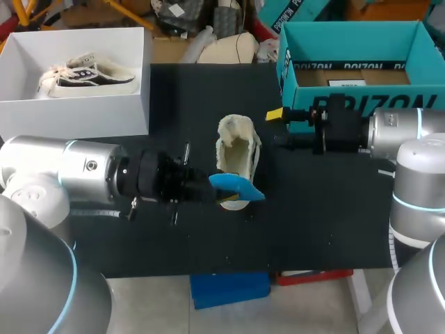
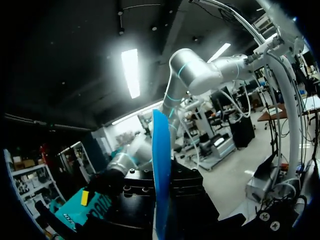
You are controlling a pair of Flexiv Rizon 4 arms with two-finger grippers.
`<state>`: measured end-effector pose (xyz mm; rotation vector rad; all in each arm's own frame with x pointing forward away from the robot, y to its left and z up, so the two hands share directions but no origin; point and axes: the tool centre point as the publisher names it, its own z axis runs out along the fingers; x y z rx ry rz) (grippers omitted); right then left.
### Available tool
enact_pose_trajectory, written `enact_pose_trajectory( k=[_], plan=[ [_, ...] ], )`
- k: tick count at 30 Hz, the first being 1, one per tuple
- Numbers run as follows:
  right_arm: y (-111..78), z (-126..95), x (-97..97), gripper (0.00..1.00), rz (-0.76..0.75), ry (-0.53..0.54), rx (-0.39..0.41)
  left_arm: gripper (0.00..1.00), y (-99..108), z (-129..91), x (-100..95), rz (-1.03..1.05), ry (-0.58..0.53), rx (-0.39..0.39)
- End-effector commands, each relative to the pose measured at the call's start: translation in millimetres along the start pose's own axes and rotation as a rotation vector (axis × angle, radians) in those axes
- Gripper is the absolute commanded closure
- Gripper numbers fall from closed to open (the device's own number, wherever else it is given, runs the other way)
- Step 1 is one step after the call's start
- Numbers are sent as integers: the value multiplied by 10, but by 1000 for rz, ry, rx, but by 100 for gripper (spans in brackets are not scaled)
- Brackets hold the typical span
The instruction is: Take the shoe out of the shoebox, open the shoe tongue, remove and reinsert the insole, then place the shoe into the shoebox
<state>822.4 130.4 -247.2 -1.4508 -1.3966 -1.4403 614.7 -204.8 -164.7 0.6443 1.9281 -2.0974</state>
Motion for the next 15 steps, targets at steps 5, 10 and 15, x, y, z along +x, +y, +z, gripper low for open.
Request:
enact_pose_trajectory(
  k=[5, 10, 15],
  plan=[
    [-12, 16, -1, 0, 0, -2, -4, 100, 377, -48, 251, 552, 26, -14],
    [-12, 16, -1, 0, 0, -2, -4, 100, 621, -81, 182, 761, 32, -91],
    [-12, 16, -1, 0, 0, -2, -4, 100, 796, -109, 104, 981, 33, -229]
  ],
)
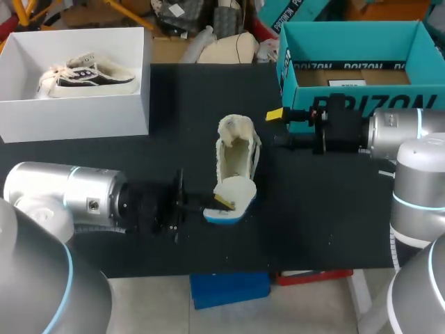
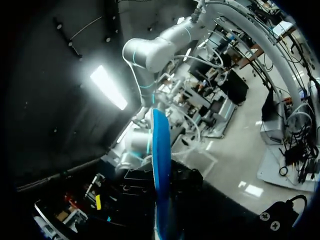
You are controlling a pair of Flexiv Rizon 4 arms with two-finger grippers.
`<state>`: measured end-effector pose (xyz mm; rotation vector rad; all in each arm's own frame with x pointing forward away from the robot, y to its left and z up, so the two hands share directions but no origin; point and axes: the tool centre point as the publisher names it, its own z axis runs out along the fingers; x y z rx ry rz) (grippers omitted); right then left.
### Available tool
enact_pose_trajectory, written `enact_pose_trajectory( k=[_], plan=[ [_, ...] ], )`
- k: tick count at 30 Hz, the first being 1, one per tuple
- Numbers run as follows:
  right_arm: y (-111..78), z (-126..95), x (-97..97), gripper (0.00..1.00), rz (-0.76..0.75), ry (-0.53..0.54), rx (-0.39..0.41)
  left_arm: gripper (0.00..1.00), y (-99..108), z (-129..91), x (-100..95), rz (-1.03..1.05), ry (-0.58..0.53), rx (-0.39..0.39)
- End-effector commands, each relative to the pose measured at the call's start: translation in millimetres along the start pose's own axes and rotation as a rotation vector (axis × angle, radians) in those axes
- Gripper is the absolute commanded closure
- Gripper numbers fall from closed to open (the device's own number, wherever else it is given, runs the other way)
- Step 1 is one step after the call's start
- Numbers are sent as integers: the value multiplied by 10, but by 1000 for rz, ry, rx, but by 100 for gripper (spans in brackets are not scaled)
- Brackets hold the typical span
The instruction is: Take the shoe out of the shoebox, open the shoe tongue, remove and reinsert the insole, then place the shoe into the shoebox
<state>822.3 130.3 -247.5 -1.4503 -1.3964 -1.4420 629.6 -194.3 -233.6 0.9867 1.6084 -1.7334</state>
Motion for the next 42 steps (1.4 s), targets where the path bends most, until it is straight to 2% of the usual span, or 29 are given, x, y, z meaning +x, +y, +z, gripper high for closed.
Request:
enact_pose_trajectory(
  k=[1, 14, 18, 22, 28, 42],
  plan=[
    [-10, 16, 2, 0, 1, -2, -3, 100, 156, 57, -22, 493, 60, -162],
    [-10, 16, 2, 0, 1, -2, -3, 100, 156, 57, -22, 493, 60, -162],
    [-10, 16, 2, 0, 1, -2, -3, 100, 176, 36, 129, 619, 25, -161],
    [-10, 16, 2, 0, 1, -2, -3, 100, 302, -13, 272, 631, -40, -145],
    [-10, 16, 2, 0, 1, -2, -3, 100, 526, -22, 385, 710, -50, -118],
    [-10, 16, 2, 0, 1, -2, -3, 100, 1213, -17, 139, 762, 1, -140]
  ],
)
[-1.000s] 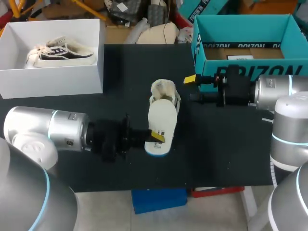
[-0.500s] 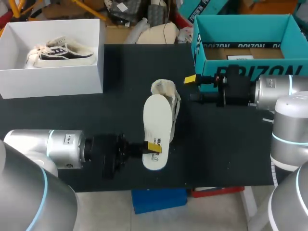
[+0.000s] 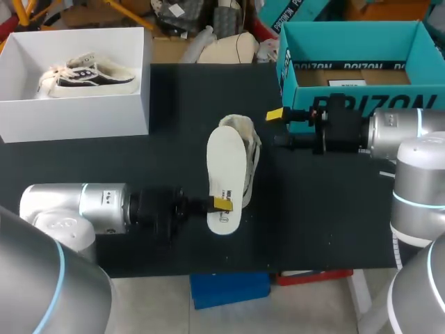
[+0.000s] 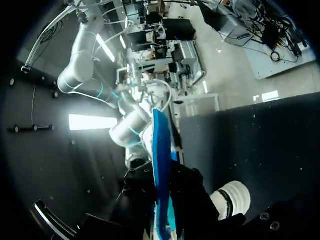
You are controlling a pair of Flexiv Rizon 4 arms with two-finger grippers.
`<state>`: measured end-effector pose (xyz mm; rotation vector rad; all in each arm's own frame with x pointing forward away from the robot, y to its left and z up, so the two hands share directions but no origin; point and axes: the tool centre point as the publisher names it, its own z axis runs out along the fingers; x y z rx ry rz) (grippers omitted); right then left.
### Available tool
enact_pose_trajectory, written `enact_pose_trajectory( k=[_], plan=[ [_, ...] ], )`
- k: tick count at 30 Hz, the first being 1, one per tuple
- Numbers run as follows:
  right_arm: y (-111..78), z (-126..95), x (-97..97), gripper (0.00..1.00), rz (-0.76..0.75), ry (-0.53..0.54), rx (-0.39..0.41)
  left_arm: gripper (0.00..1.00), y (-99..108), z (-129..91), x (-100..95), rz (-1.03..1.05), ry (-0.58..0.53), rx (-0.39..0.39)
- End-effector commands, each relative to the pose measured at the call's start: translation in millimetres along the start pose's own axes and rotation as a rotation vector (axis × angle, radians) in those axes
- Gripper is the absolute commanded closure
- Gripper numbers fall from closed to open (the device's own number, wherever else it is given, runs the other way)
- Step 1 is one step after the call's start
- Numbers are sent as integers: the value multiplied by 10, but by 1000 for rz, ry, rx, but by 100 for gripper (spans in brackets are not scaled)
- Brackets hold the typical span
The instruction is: Take the shoe out of the shoebox, open the shoe tongue, remove and reinsert the insole, then place the shoe into the shoebox
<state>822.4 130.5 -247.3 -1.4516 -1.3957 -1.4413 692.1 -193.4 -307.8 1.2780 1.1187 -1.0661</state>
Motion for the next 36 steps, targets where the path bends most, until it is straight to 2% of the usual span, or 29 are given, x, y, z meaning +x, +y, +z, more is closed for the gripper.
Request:
enact_pose_trajectory(
  k=[1, 9, 15, 21, 29, 36],
  plan=[
    [-11, 14, 0, 0, 0, -2, -3, 100, 316, 132, 115, 4, 4, 24],
    [-11, 14, 0, 0, 0, -2, -3, 100, 696, 180, 116, -3, 0, -14],
    [-11, 14, 0, 0, 0, -2, -3, 100, 828, 224, 12, 24, 3, -22],
    [-11, 14, 0, 0, 0, -2, -3, 100, 809, 218, -64, 22, -11, -27],
    [-11, 14, 0, 0, 0, -2, -3, 100, 809, 218, -64, 22, -11, -27],
    [66, 136, -119, 0, -47, 30, 96, 100, 809, 218, -64, 22, -11, -27]
  ],
)
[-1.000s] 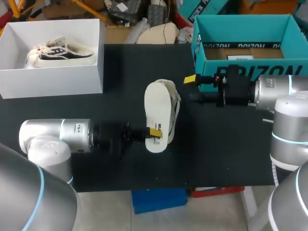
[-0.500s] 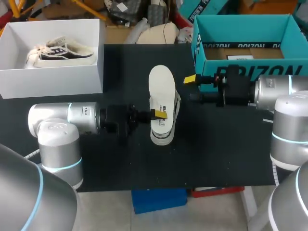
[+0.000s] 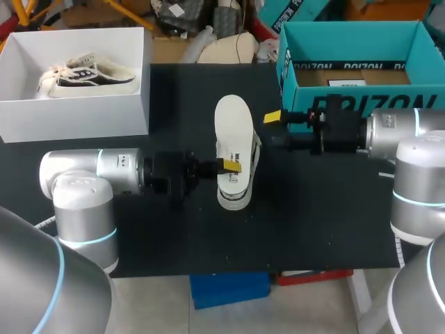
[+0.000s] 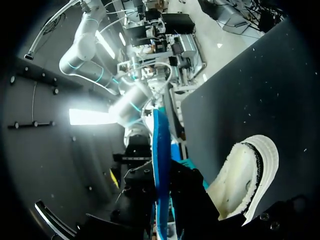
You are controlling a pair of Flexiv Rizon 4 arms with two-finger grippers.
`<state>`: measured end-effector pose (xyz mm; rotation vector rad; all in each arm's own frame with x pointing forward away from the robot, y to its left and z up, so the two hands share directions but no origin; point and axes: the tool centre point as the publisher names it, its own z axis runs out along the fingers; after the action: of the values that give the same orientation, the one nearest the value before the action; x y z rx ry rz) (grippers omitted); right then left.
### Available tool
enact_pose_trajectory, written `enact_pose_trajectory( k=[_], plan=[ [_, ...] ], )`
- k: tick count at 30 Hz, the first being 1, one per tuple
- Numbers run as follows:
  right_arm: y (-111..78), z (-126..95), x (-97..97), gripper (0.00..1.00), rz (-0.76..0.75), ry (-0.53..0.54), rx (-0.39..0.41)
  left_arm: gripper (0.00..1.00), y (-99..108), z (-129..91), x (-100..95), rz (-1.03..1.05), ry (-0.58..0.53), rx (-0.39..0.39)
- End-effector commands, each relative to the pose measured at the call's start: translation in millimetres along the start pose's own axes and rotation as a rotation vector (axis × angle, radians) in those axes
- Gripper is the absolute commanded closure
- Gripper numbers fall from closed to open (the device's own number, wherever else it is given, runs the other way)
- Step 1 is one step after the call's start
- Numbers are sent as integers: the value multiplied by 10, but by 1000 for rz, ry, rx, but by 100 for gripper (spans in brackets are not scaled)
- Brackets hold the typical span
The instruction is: Take the shoe out of the shoebox, open the shoe tongue, remove and reinsert the insole, then place the shoe into the shoebox
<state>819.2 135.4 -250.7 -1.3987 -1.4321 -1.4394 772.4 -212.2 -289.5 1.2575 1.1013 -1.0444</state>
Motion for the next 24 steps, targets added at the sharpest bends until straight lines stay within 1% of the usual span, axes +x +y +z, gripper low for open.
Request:
enact_pose_trajectory(
  k=[1, 7, 8, 9, 10, 12, 13, 14, 15, 19, 21, 22, 24],
  plan=[
    [115, 99, -121, 0, -19, 16, 70, 100, -9, 14, -4, 2, 5, -3],
    [114, 254, -197, 0, -51, 63, 119, 100, -9, 14, -4, 2, 5, -3],
    [110, 288, -207, 7, -51, 75, 128, 100, -9, 14, -4, 2, 5, -3],
    [105, 323, -216, 19, -52, 86, 139, 100, -9, 14, -4, 2, 5, -3],
    [100, 350, -221, 25, -53, 89, 151, 100, -9, 14, -4, 2, 5, -3],
    [84, 420, -235, 29, -45, 93, 178, 100, -9, 14, -4, 2, 5, -3],
    [81, 437, -238, 29, -46, 99, 178, 100, -9, 14, -4, 2, 5, -3],
    [79, 464, -226, 35, -46, 102, 184, 100, -9, 14, -4, 2, 5, -3],
    [74, 486, -221, 36, -42, 99, 190, 100, -9, 14, -4, 2, 5, -3],
    [50, 553, -218, 34, -33, 100, 213, 100, -9, 14, -4, 2, 5, -3],
    [37, 580, -216, 42, -34, 103, 215, 100, -9, 14, -4, 2, 5, -3],
    [28, 593, -216, 50, -32, 101, 220, 100, -9, 14, -4, 2, 5, -3],
    [7, 617, -220, 51, -29, 100, 226, 100, -9, 14, -4, 2, 5, -3]
  ],
)
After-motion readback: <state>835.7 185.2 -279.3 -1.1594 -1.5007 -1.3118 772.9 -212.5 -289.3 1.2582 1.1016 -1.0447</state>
